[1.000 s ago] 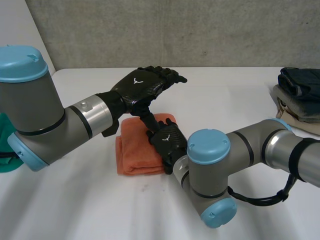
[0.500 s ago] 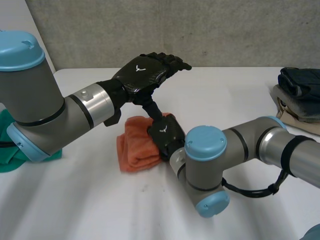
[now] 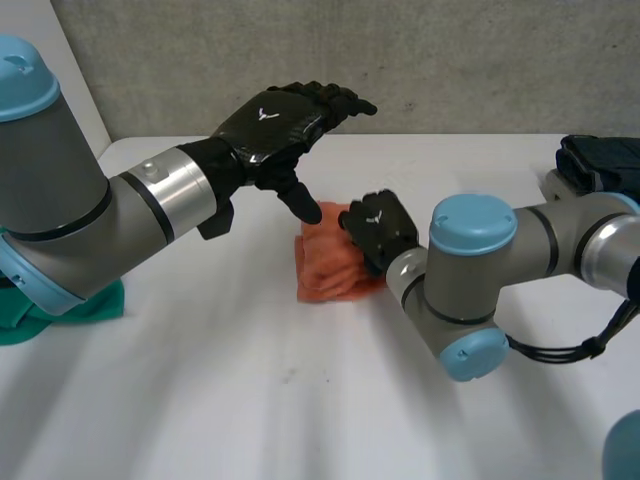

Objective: Fold the laundry.

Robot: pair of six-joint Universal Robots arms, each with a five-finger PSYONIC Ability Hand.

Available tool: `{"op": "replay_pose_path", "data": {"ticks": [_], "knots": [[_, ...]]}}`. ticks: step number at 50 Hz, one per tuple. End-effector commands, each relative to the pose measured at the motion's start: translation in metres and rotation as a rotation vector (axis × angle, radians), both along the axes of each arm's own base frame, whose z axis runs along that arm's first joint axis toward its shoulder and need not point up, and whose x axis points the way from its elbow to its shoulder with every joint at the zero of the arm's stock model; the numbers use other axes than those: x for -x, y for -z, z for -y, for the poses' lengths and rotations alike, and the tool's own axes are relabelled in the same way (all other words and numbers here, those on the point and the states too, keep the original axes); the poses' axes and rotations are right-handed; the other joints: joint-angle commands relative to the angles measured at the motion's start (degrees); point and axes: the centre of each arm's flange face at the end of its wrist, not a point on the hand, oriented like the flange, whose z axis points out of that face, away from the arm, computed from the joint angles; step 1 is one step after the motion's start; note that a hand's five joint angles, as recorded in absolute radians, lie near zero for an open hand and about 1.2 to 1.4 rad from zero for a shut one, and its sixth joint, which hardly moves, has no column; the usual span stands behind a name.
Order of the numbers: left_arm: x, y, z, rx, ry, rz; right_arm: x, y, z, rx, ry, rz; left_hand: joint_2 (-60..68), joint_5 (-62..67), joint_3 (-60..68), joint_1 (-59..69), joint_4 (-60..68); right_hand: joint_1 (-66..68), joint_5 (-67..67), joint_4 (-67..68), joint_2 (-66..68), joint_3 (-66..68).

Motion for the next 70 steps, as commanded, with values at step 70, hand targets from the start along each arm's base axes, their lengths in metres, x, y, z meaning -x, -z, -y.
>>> {"op": "replay_pose_path", "data": {"ticks": [70], "knots": [[-0.002, 0.011, 0.005, -0.027, -0.010, 0.014, -0.006, 0.039, 0.025, -0.031, 0.025, -0.023, -0.7, -1.7, -1.1, 0.5, -0.4, -5.6, -4.0, -5.0, -5.5, -5.3]]}}
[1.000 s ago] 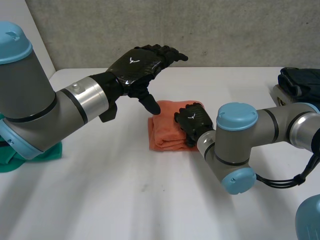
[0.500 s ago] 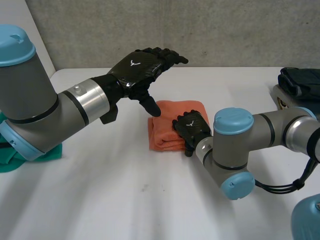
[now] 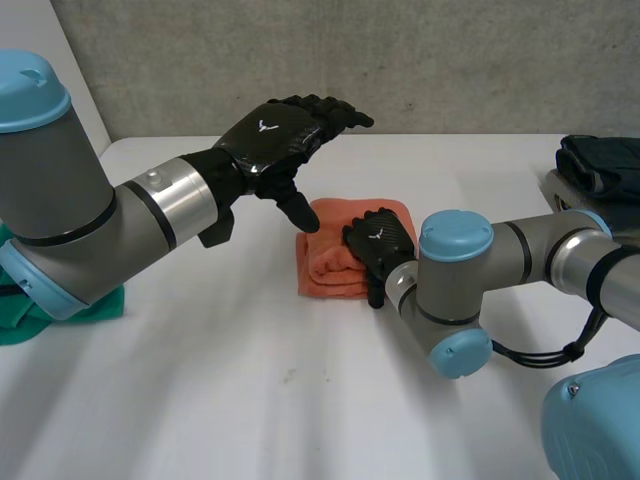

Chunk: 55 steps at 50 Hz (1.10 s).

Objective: Fold the laundry.

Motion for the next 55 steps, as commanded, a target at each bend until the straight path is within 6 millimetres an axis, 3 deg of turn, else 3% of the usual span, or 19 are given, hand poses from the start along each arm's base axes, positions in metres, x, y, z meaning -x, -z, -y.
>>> {"op": "replay_pose_path", "data": {"ticks": [1, 14, 18, 20, 22, 24, 29, 31, 34, 37, 41, 42, 44, 46, 48, 50, 53, 54, 55], "knots": [[-0.001, 0.000, 0.002, 0.000, -0.005, 0.000, -0.002, -0.004, 0.003, 0.019, 0.000, 0.013, -0.7, -1.7, -1.1, 0.5, -0.4, 6.8, 8.2, 5.2, 5.7, 5.7], [-0.001, 0.000, 0.002, -0.001, -0.005, -0.001, -0.004, -0.005, 0.008, 0.033, 0.002, 0.024, -0.7, -1.7, -1.1, 0.5, -0.4, 7.8, 9.2, 6.2, 6.7, 6.7], [-0.001, 0.000, 0.002, -0.001, -0.005, -0.001, -0.001, 0.001, 0.015, 0.029, 0.015, 0.021, -0.7, -1.7, -1.1, 0.5, -0.4, 23.9, 25.3, 22.3, 22.8, 22.8], [-0.001, 0.000, 0.001, -0.002, -0.005, 0.000, -0.002, 0.000, 0.018, 0.038, 0.019, 0.032, -0.7, -1.7, -1.1, 0.5, -0.4, 44.4, 45.8, 42.8, 43.3, 43.3], [-0.001, 0.001, 0.001, -0.004, -0.005, 0.001, -0.003, -0.007, 0.022, 0.061, 0.027, 0.050, -0.7, -1.7, -1.1, 0.5, -0.4, 54.5, 55.9, 52.9, 53.4, 53.4], [-0.001, 0.001, 0.001, -0.004, -0.006, 0.001, -0.001, -0.023, 0.032, 0.126, 0.056, 0.092, -0.7, -1.7, -1.1, 0.5, -0.4, 54.5, 55.9, 52.9, 53.4, 53.4], [-0.001, -0.001, 0.002, 0.004, -0.006, -0.003, 0.017, -0.092, 0.066, 0.338, 0.144, 0.233, -0.7, -1.7, -1.1, 0.5, -0.4, 54.5, 55.9, 52.9, 53.4, 53.4], [-0.002, -0.004, 0.002, 0.011, -0.008, -0.007, 0.040, -0.125, 0.090, 0.432, 0.198, 0.284, -0.7, -1.7, -1.1, 0.5, -0.4, 54.5, 55.9, 52.9, 53.4, 53.4], [-0.003, -0.008, 0.003, 0.021, -0.011, -0.013, 0.060, -0.151, 0.105, 0.507, 0.241, 0.314, -0.7, -1.7, -1.1, 0.5, -0.4, 54.5, 55.9, 52.9, 53.4, 53.4], [-0.003, -0.010, 0.002, 0.025, -0.009, -0.015, 0.092, -0.186, 0.124, 0.591, 0.299, 0.355, -0.7, -1.7, -1.1, 0.5, -0.4, 54.5, 55.9, 52.9, 53.4, 53.4], [-0.002, -0.009, 0.000, 0.021, -0.006, -0.013, 0.157, -0.213, 0.157, 0.667, 0.400, 0.422, -0.7, -1.7, -1.1, 0.5, -0.4, 54.5, 55.9, 52.9, 53.4, 53.4], [-0.002, -0.009, -0.001, 0.020, -0.005, -0.012, 0.188, -0.222, 0.169, 0.695, 0.432, 0.443, -0.5, -1.5, -0.9, 0.7, -0.3, 54.5, 55.9, 52.9, 53.4, 53.4], [-0.001, -0.008, -0.002, 0.016, -0.002, -0.010, 0.213, -0.225, 0.178, 0.713, 0.452, 0.453, -0.5, -1.5, -0.9, 0.7, -0.3, 54.5, 55.9, 52.9, 53.4, 53.4], [-0.001, -0.008, -0.003, 0.016, 0.000, -0.010, 0.250, -0.220, 0.192, 0.714, 0.464, 0.460, -0.5, -1.5, -0.9, 0.7, -0.3, 54.5, 55.9, 52.9, 53.4, 53.4], [0.000, -0.008, -0.005, 0.016, 0.003, -0.010, 0.269, -0.211, 0.200, 0.700, 0.462, 0.460, -0.5, -1.5, -0.9, 0.7, -0.3, 54.5, 55.9, 52.9, 53.4, 53.4], [0.000, -0.008, -0.005, 0.016, 0.003, -0.010, 0.299, -0.184, 0.212, 0.644, 0.460, 0.448, -0.5, -1.5, -0.9, 0.7, -0.3, 54.5, 55.9, 52.9, 53.4, 53.4], [0.000, -0.008, -0.006, 0.014, 0.005, -0.009, 0.324, -0.153, 0.220, 0.567, 0.439, 0.434, -0.5, -1.5, -0.9, 0.7, -0.3, 54.5, 55.9, 52.9, 53.4, 53.4], [0.000, -0.007, -0.005, 0.013, 0.005, -0.009, 0.339, -0.130, 0.223, 0.507, 0.420, 0.427, -0.5, -1.5, -0.9, 0.7, -0.3, 52.9, 54.3, 51.3, 51.8, 51.8], [0.001, -0.007, -0.006, 0.011, 0.006, -0.008, 0.344, -0.121, 0.223, 0.482, 0.411, 0.423, -0.5, -1.5, -0.9, 0.7, -0.3, 51.9, 53.3, 50.3, 50.8, 50.8]]}}
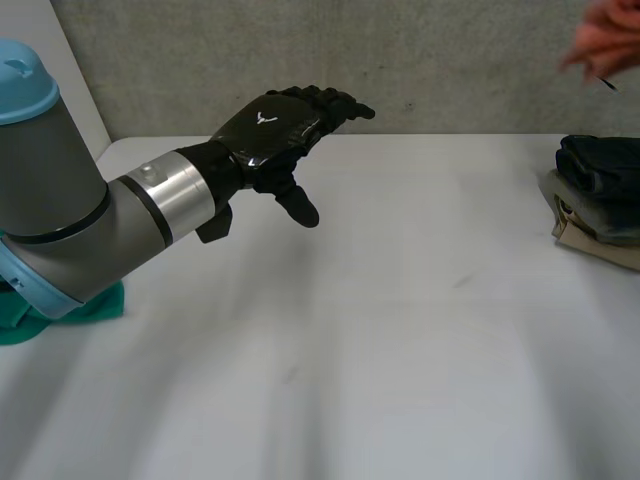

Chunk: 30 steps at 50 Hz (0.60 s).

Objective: Fold the laundry.

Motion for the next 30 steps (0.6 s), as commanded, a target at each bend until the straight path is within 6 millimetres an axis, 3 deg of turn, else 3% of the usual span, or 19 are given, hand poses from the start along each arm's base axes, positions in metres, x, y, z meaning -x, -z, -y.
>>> {"op": "replay_pose_path", "data": {"ticks": [1, 4, 7, 10, 13, 14, 17, 18, 21, 22, 26, 30], "knots": [[0.001, 0.002, -0.002, -0.005, 0.005, 0.003, 0.066, 0.087, 0.017, -0.203, -0.103, -0.012, -0.5, -1.5, -0.9, 0.7, -0.3, 19.2, 14.0, 8.1, 11.3, 10.2], [0.002, 0.003, -0.004, -0.008, 0.010, 0.004, 0.081, 0.126, 0.011, -0.307, -0.166, -0.031, -0.5, -1.5, -0.9, 0.7, -0.3, 16.1, 11.0, 5.1, 8.3, 7.2], [0.005, 0.003, -0.008, -0.009, 0.022, 0.003, 0.091, 0.144, 0.002, -0.367, -0.206, -0.036, -0.5, -1.5, -0.9, 0.7, -0.3, 12.3, 7.1, 1.2, 4.4, 3.3], [0.008, 0.003, -0.011, -0.009, 0.031, 0.003, 0.103, 0.148, -0.004, -0.388, -0.196, -0.033, -0.5, -1.5, -0.9, 0.7, -0.3, 10.4, 5.3, -0.6, 2.6, 1.5], [0.010, 0.003, -0.014, -0.009, 0.040, 0.003, 0.109, 0.130, -0.010, -0.373, -0.175, -0.036, -0.5, -1.5, -0.9, 0.7, -0.3, -9.2, -14.4, -20.2, -17.0, -18.1], [0.011, 0.003, -0.016, -0.009, 0.045, 0.003, 0.110, 0.116, -0.014, -0.355, -0.166, -0.042, -0.5, -1.5, -0.9, 0.7, -0.3, -21.6, -26.7, -32.6, -29.4, -30.5], [0.015, 0.003, -0.021, -0.009, 0.059, 0.003, 0.110, 0.095, -0.020, -0.336, -0.148, -0.043, -0.3, -1.3, -0.8, 0.8, -0.1, -36.6, -41.8, -47.7, -44.5, -45.6], [0.015, 0.002, -0.023, -0.009, 0.063, 0.003, 0.110, 0.083, -0.024, -0.332, -0.134, -0.034, -0.3, -1.3, -0.8, 0.8, -0.1, -47.0, -52.2, -58.1, -54.9, -55.9], [0.017, -0.006, -0.030, 0.010, 0.077, -0.007, 0.109, 0.063, -0.032, -0.336, -0.099, -0.020, -0.3, -1.3, -0.8, 0.8, -0.1, -47.5, -52.7, -58.6, -55.4, -56.5], [0.017, -0.009, -0.033, 0.016, 0.080, -0.010, 0.111, 0.047, -0.038, -0.341, -0.064, -0.001, -0.3, -1.3, -0.8, 0.8, -0.1, -47.5, -52.7, -58.6, -55.4, -56.5], [0.015, -0.019, -0.039, 0.037, 0.083, -0.022, 0.118, 0.011, -0.054, -0.350, 0.058, 0.020, -0.5, -1.5, -0.9, 0.7, -0.3, -47.5, -52.7, -58.6, -55.4, -56.5], [0.012, -0.031, -0.046, 0.062, 0.088, -0.041, 0.120, -0.022, -0.070, -0.347, 0.202, -0.051, -0.5, -1.5, -0.9, 0.7, -0.3, -47.5, -52.7, -58.6, -55.4, -56.5]]}}
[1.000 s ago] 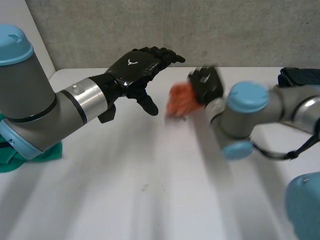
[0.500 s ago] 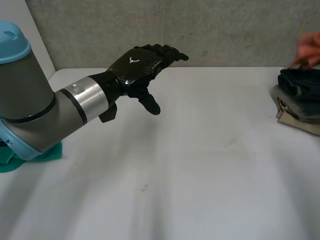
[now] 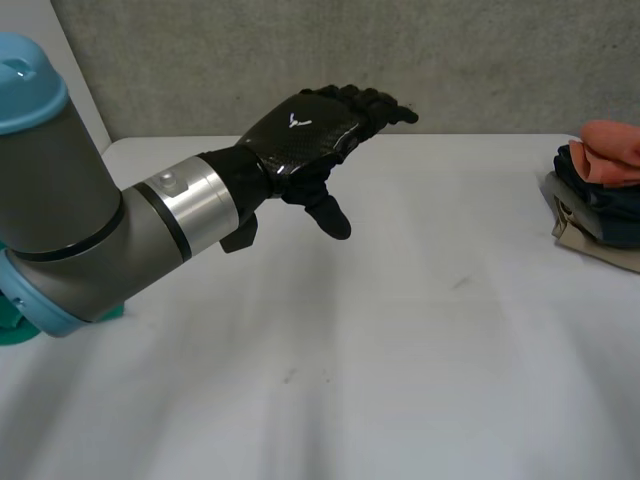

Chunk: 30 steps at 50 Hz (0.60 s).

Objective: Fold the laundry.

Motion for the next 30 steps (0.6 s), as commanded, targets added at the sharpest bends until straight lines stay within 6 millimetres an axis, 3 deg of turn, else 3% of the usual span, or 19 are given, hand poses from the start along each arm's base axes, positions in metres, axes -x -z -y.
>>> {"op": "replay_pose_path", "data": {"ticks": [1, 6, 7, 10, 11, 13, 14, 16, 17, 20, 21, 22, 23, 25, 27, 30], "knots": [[-0.004, -0.021, -0.013, 0.039, 0.009, -0.032, 0.006, -0.064, -0.031, -0.004, 0.240, -0.113, -0.5, -1.5, -0.9, 0.7, -0.3, -3.3, -2.8, -2.6, -2.2, -2.3], [-0.006, -0.040, -0.024, 0.067, 0.022, -0.073, -0.006, -0.107, -0.052, 0.063, 0.395, -0.232, -0.7, -1.7, -1.1, 0.5, -0.4, -3.3, -2.8, -2.6, -2.2, -2.3], [-0.007, -0.044, -0.025, 0.076, 0.022, -0.080, -0.037, -0.120, -0.057, 0.124, 0.364, -0.235, -0.7, -1.7, -1.1, 0.5, -0.4, -3.3, -2.8, -2.6, -2.2, -2.3], [-0.013, -0.061, -0.027, 0.116, 0.001, -0.111, -0.088, -0.136, -0.070, 0.218, 0.259, -0.219, -0.5, -1.5, -0.9, 0.7, -0.3, -3.3, -2.8, -2.6, -2.2, -2.3], [-0.015, -0.065, -0.028, 0.127, -0.006, -0.118, -0.125, -0.143, -0.084, 0.275, 0.165, -0.204, -0.3, -1.3, -0.8, 0.8, -0.1, -3.3, -2.8, -2.6, -2.2, -2.3], [-0.022, -0.073, -0.024, 0.148, -0.044, -0.130, -0.158, -0.139, -0.099, 0.307, 0.069, -0.193, 0.3, -0.7, -0.1, 1.5, 0.6, -3.3, -2.8, -2.6, -2.2, -2.3], [-0.026, -0.076, -0.021, 0.156, -0.067, -0.134, -0.191, -0.127, -0.115, 0.327, -0.051, -0.193, 0.3, -0.7, -0.1, 1.5, 0.6, -3.3, -2.8, -2.6, -2.2, -2.3], [-0.047, -0.084, -0.001, 0.177, -0.205, -0.150, -0.217, -0.115, -0.130, 0.337, -0.160, -0.201, 0.0, -1.0, -0.4, 1.2, 0.2, -3.3, -2.8, -2.6, -2.2, -2.3], [-0.056, -0.085, 0.008, 0.181, -0.265, -0.151, -0.243, -0.096, -0.149, 0.329, -0.282, -0.217, 0.0, -1.0, -0.4, 1.2, 0.2, -3.3, -2.8, -2.6, -2.2, -2.3], [-0.098, -0.086, 0.044, 0.182, -0.510, -0.146, -0.272, -0.070, -0.178, 0.306, -0.432, -0.237, -0.2, -1.2, -0.6, 1.0, 0.1, -3.3, -2.8, -2.6, -2.2, -2.3], [-0.111, -0.081, 0.055, 0.172, -0.580, -0.132, -0.284, -0.052, -0.194, 0.269, -0.505, -0.242, -0.5, -1.5, -0.9, 0.7, -0.3, -3.3, -2.8, -2.6, -2.2, -2.3], [-0.121, -0.076, 0.062, 0.165, -0.630, -0.118, -0.287, -0.043, -0.200, 0.241, -0.524, -0.246, -0.7, -1.7, -1.1, 0.5, -0.4, -3.3, -2.8, -2.6, -2.2, -2.3], [-0.143, -0.062, 0.079, 0.149, -0.740, -0.063, -0.290, -0.033, -0.205, 0.212, -0.540, -0.246, -0.8, -1.8, -1.3, 0.3, -0.6, -3.3, -2.8, -2.6, -2.2, -2.3], [-0.160, -0.045, 0.094, 0.146, -0.818, 0.017, -0.293, -0.008, -0.216, 0.123, -0.561, -0.248, -0.8, -1.8, -1.3, 0.3, -0.6, -3.3, -2.8, -2.6, -2.2, -2.3], [-0.181, -0.011, 0.115, 0.138, -0.896, 0.174, -0.293, 0.009, -0.219, 0.058, -0.560, -0.250, -0.7, -1.7, -1.1, 0.5, -0.5, -3.3, -2.8, -2.6, -2.2, -2.3], [-0.192, 0.026, 0.133, 0.131, -0.914, 0.343, -0.294, 0.041, -0.223, -0.068, -0.564, -0.261, -0.8, -1.8, -1.3, 0.3, -0.6, -3.3, -2.8, -2.6, -2.2, -2.3]]}}
